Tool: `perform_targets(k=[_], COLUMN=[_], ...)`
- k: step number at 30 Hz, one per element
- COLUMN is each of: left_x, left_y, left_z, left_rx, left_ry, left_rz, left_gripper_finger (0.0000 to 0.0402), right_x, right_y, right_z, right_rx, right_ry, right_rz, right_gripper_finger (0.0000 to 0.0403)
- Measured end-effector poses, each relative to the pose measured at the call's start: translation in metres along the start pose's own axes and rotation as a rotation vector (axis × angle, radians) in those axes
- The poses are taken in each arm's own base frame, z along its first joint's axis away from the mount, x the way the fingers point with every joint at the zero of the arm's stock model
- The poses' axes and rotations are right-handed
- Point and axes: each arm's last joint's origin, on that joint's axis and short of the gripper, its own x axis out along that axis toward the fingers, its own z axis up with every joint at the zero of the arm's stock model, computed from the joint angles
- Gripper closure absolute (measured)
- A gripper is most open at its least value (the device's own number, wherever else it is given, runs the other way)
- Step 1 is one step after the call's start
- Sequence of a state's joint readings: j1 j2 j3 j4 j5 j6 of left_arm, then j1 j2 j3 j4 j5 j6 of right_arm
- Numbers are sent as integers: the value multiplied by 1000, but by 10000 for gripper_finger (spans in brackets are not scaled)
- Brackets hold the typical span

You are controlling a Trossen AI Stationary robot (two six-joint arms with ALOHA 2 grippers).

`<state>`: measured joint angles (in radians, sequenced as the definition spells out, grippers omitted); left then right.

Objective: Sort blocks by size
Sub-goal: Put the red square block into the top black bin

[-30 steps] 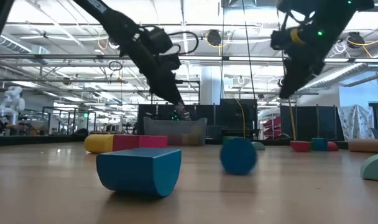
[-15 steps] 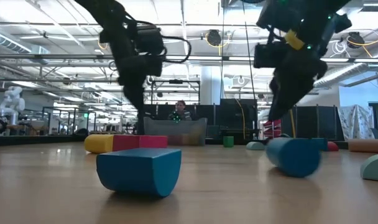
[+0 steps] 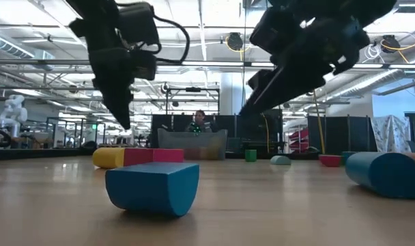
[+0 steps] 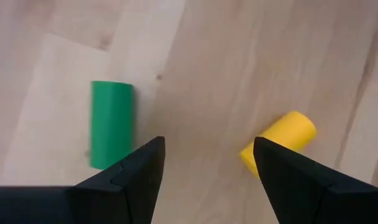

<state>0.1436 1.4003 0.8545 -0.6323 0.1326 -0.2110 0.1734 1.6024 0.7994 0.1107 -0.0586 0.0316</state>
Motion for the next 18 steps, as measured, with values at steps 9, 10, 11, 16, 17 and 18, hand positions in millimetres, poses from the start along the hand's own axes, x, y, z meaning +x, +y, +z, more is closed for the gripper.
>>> perform_targets(k=[9, 10, 11, 16, 17, 18], left_x=[4, 5, 5, 6, 6, 6], left_y=[-36, -40, -43, -66, -71, -76], left_z=[-7, -8, -9, -15, -17, -19], left_rx=[-28, -28, -31, -27, -25, -15], left_ry=[-17, -22, -28, -50, -52, -54], left_rz=[-17, -17, -21, -61, -68, -75], left_gripper_finger=[153, 153, 153, 153, 153, 153], right_x=[34, 38, 43, 59, 63, 65], right_y=[2, 3, 4, 6, 6, 6], right_z=[6, 8, 8, 22, 25, 27], right_rx=[-118, -131, -146, -248, -268, -286], right_ry=[-11, -10, -2, -9, -16, -12], right_rz=[125, 147, 166, 238, 242, 244], right_gripper_finger=[172, 172, 172, 172, 172, 172])
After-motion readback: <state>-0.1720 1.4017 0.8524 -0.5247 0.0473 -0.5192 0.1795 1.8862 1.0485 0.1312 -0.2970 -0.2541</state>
